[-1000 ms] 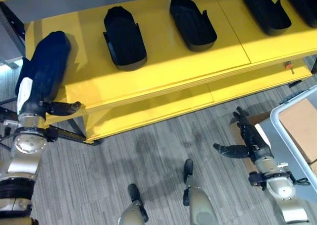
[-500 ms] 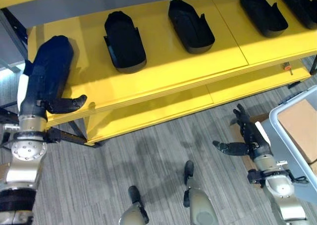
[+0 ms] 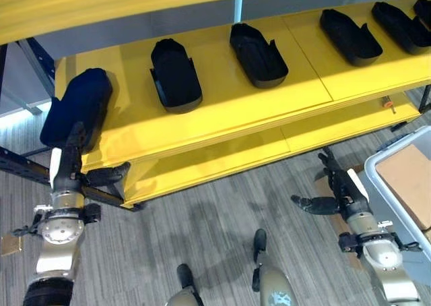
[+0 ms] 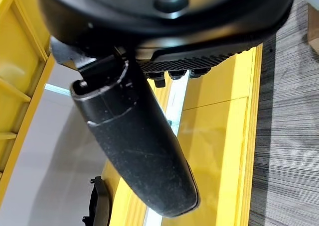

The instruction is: Move parts from the plastic box to the shelf.

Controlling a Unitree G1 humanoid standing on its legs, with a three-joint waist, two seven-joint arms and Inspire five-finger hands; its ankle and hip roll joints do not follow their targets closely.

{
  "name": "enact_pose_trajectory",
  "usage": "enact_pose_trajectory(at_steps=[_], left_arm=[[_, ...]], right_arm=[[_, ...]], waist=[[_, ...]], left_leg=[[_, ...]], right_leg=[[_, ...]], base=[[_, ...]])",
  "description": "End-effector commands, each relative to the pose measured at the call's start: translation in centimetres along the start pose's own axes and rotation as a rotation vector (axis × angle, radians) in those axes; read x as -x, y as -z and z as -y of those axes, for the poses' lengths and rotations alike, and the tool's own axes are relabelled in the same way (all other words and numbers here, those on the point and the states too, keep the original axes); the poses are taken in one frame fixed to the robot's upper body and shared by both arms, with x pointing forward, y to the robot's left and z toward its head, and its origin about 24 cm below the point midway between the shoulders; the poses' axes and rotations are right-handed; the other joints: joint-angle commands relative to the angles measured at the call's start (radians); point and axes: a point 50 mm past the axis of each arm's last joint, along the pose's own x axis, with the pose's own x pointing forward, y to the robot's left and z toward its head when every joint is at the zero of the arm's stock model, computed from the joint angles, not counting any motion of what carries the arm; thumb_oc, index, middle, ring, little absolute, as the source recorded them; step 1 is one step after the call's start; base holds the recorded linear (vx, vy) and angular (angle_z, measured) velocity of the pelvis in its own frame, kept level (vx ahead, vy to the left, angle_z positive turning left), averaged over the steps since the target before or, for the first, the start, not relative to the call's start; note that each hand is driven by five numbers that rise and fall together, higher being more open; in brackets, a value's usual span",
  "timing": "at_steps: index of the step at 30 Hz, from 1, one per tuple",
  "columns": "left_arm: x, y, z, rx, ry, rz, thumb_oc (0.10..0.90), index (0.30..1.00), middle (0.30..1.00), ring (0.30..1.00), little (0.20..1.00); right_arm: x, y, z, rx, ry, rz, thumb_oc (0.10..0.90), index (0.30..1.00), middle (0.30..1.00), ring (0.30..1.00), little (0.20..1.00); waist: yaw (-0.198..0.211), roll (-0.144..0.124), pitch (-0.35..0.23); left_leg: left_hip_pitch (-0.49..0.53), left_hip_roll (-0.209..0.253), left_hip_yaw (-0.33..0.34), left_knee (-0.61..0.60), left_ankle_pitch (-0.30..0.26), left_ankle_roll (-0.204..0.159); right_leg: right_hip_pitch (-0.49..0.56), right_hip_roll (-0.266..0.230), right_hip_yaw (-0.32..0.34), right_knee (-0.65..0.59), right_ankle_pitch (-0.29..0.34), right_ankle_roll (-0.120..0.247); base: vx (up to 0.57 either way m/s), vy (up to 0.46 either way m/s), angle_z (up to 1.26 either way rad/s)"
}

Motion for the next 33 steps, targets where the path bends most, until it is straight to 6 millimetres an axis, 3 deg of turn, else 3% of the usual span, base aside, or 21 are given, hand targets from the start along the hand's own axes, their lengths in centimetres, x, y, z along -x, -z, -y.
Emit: enact_pose_trajectory(at_steps=[1, 9, 14, 21, 33], left_arm=[[-2.6, -5.3, -2.9, 0.030, -0.108, 0.218, 0.900, 1.000, 1.000, 1.000, 1.000], [-3.7, -5.0, -1.7, 0.144, -0.101, 0.178, 0.900, 1.000, 1.000, 1.000, 1.000], [-4.3, -6.4, -1.7, 0.181, -0.144, 0.225, 0.900, 1.000, 1.000, 1.000, 1.000], [-4.3, -6.7, -1.3, 0.193, -0.123, 0.238, 0.900, 1.000, 1.000, 1.000, 1.000], [-4.6, -8.1, -2.6, 0.177, -0.182, 0.291, 0.900, 1.000, 1.000, 1.000, 1.000]], right_arm=[[-1.1, -3.7, 2.2, 0.027, 0.094, 0.202, 0.900, 1.000, 1.000, 1.000, 1.000], [-1.0, -3.5, 1.8, 0.021, 0.085, 0.187, 0.900, 1.000, 1.000, 1.000, 1.000], [-1.0, -3.5, 1.8, 0.019, 0.096, 0.187, 0.900, 1.000, 1.000, 1.000, 1.000], [-1.0, -3.4, 1.9, 0.021, 0.096, 0.181, 0.900, 1.000, 1.000, 1.000, 1.000], [-1.0, -3.3, 2.0, 0.026, 0.100, 0.174, 0.900, 1.000, 1.000, 1.000, 1.000]], waist=[[-0.006, -0.006, -0.033], [-0.018, -0.008, -0.035], [-0.026, -0.011, -0.036], [-0.028, -0.006, -0.037], [-0.031, 0.000, -0.046]], left_leg=[[-0.012, -0.044, -0.033, 0.055, -0.092, 0.064], [-0.001, -0.044, -0.028, 0.048, -0.093, 0.065], [-0.002, -0.042, -0.021, 0.053, -0.093, 0.064], [-0.001, -0.043, -0.020, 0.056, -0.097, 0.064], [0.008, -0.046, -0.016, 0.048, -0.100, 0.063]], right_leg=[[0.135, -0.096, -0.076, 0.011, -0.098, 0.118], [0.137, -0.092, -0.070, 0.011, -0.101, 0.117], [0.133, -0.088, -0.064, 0.012, -0.103, 0.118], [0.138, -0.089, -0.062, 0.013, -0.108, 0.118], [0.143, -0.088, -0.062, 0.012, -0.112, 0.119]], base=[[0.00, 0.000, 0.00], [0.00, 0.000, 0.00], [0.00, 0.000, 0.00], [0.00, 0.000, 0.00], [0.00, 0.000, 0.00]])
